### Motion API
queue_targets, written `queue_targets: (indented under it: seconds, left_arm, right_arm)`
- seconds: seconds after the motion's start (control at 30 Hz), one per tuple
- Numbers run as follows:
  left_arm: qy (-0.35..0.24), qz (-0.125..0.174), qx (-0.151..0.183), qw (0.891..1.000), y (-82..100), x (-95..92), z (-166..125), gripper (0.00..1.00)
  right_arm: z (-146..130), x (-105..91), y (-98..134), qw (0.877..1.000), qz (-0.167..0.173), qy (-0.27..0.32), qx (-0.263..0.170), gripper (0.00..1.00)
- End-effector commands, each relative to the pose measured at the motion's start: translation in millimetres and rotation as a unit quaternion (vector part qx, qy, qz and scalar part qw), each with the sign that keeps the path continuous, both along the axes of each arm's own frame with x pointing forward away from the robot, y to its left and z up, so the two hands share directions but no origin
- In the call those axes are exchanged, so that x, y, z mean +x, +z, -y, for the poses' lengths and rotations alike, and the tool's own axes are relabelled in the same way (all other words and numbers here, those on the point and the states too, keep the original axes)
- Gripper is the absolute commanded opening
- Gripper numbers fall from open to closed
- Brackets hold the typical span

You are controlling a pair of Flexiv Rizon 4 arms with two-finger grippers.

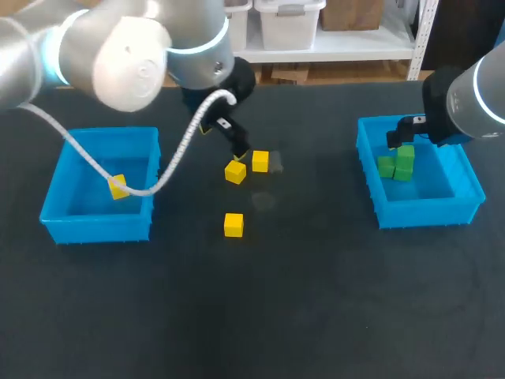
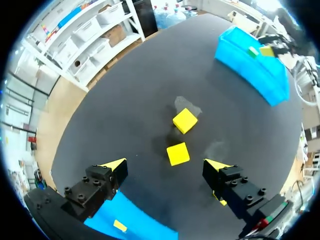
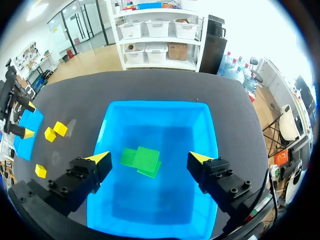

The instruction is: Put the green cubes in the right bin and the yellow cubes in the left bin.

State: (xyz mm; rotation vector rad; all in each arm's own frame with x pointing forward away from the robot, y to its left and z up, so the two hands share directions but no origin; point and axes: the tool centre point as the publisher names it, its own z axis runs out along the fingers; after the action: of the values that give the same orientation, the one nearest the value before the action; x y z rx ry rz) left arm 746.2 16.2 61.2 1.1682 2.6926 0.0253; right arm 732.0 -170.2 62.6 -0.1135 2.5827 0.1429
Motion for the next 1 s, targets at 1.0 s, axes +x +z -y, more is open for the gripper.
queue_targets:
  seconds: [1.0]
  left_arm:
    - [0.115, -0.053, 0.045, 0.991, -53.7, -1.6, 19.5, 1.0]
  right_arm:
    - [0.2, -1.4, -0.5, 1.0, 0.003, -0.001, 0.0, 1.0]
